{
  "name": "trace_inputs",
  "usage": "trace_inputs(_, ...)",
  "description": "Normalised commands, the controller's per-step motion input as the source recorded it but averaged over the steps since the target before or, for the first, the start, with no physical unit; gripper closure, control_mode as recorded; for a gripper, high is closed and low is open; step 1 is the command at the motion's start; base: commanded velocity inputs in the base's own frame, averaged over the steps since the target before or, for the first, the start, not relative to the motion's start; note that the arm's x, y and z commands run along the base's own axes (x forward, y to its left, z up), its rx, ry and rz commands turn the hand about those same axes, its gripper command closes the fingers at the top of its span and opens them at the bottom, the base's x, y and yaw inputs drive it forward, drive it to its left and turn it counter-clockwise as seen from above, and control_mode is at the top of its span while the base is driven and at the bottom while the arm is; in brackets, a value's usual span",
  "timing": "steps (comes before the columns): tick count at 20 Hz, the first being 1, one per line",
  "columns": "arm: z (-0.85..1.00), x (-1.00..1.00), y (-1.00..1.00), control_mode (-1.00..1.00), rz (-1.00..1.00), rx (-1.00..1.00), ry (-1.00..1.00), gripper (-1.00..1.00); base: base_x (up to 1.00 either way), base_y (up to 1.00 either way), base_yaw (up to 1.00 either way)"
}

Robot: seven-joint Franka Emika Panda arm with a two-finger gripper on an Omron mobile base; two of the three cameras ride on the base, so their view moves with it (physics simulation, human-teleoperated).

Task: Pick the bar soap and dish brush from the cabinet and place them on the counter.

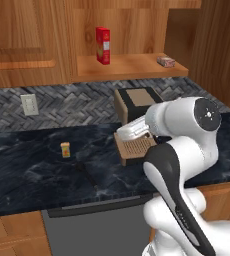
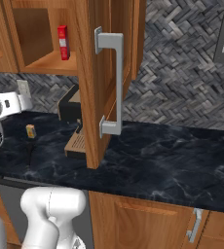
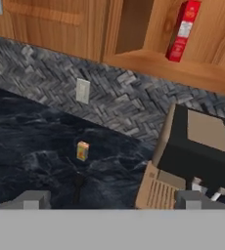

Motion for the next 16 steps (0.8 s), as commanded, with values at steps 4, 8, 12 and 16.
trace_inputs(4, 0.30, -0.15, -0.30, -1.00, 0.00, -0.02, -0.13, -1.00, 0.00, 0.00, 0.00)
trace_inputs(8, 0.37, -0.08, -0.33, -1.00, -0.03, -0.06, -0.15, -1.00, 0.00, 0.00, 0.00)
trace_inputs(12, 0.28, 0.00, -0.30, -1.00, -0.06, -0.03, -0.06, -1.00, 0.00, 0.00, 0.00)
trace_inputs(16, 0.25, 0.15, -0.21, -1.00, -0.11, 0.00, 0.00, -1.00, 0.00, 0.00, 0.00)
